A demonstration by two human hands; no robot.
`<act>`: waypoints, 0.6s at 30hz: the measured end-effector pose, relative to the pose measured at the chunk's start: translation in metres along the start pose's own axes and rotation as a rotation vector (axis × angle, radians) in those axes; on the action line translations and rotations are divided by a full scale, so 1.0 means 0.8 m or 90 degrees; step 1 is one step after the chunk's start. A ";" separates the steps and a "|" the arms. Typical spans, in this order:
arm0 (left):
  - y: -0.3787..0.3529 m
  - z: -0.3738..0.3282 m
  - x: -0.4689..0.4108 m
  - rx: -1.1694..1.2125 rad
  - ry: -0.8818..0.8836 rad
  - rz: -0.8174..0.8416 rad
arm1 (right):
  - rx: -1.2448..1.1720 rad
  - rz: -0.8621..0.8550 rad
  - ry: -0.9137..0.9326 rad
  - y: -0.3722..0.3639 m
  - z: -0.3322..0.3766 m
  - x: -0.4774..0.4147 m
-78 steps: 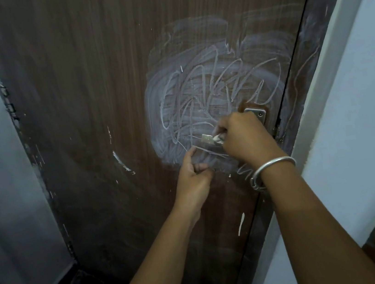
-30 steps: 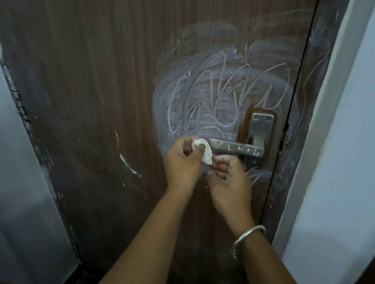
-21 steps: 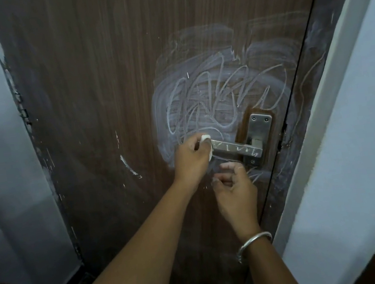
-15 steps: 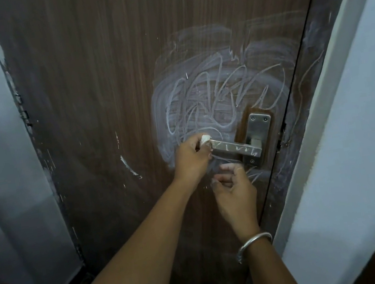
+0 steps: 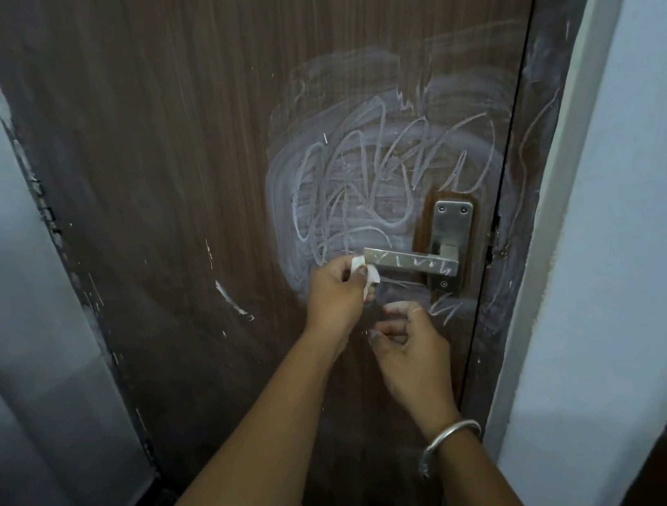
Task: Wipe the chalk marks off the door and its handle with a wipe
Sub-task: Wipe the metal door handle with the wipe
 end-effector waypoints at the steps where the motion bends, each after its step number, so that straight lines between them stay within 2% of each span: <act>1: -0.001 0.003 0.002 -0.003 0.010 0.002 | -0.002 -0.002 -0.004 0.000 0.000 -0.001; 5: -0.008 0.009 0.013 -0.010 0.029 0.007 | -0.093 -0.018 -0.097 -0.006 0.001 -0.009; 10: 0.000 0.007 0.011 -0.067 -0.019 -0.082 | -0.472 0.068 -0.323 -0.031 0.017 -0.021; 18: 0.013 -0.003 0.001 -0.137 -0.064 -0.084 | -0.743 0.073 -0.409 -0.057 0.041 -0.045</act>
Point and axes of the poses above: each hand's wrist, its own x-axis away from the middle knuckle, its own y-axis out of the back of the hand, z = x × y, the point moved 2 cm from there along -x, towards the middle knuckle, and after that the axes turned 5 degrees about -z, right-handed, at the moved point
